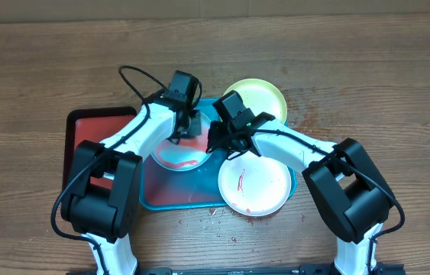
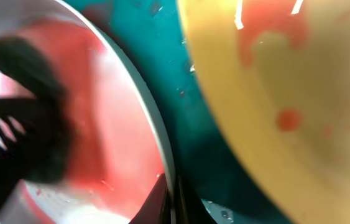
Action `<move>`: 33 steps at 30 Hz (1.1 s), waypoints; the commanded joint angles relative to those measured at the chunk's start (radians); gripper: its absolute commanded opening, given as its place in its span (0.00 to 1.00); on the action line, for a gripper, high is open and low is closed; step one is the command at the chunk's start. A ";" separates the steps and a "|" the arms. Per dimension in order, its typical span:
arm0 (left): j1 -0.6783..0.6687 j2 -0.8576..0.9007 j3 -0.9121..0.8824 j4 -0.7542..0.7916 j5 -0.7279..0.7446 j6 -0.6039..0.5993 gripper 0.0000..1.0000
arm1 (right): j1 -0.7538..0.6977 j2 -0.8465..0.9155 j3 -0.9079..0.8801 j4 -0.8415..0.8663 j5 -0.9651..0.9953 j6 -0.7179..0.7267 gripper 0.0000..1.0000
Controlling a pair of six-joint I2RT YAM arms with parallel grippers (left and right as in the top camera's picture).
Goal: Clean dirty plates on tray and stack at the side
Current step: 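Scrub the light-blue plate with the sponge while the right gripper holds its rim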
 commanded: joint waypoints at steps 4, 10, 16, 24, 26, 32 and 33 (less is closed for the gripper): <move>0.045 0.072 -0.051 -0.117 -0.384 -0.011 0.04 | -0.002 -0.006 0.012 0.002 -0.024 0.004 0.04; 0.045 0.072 -0.051 -0.229 0.114 0.348 0.04 | -0.005 -0.006 0.012 0.007 -0.029 0.004 0.04; 0.045 0.072 -0.051 -0.328 0.581 0.660 0.04 | -0.031 -0.006 0.012 0.045 -0.081 0.004 0.04; 0.045 0.072 -0.051 -0.191 0.772 0.645 0.04 | -0.041 -0.006 0.012 0.039 -0.097 0.004 0.04; 0.045 0.072 -0.051 -0.126 0.766 0.581 0.04 | -0.041 -0.006 0.012 0.039 -0.100 0.004 0.04; 0.052 0.072 -0.034 0.038 0.438 0.271 0.04 | -0.040 -0.006 0.012 0.027 -0.099 0.003 0.04; 0.054 0.072 -0.025 0.034 0.332 0.218 0.04 | -0.040 -0.006 0.012 0.026 -0.099 0.003 0.04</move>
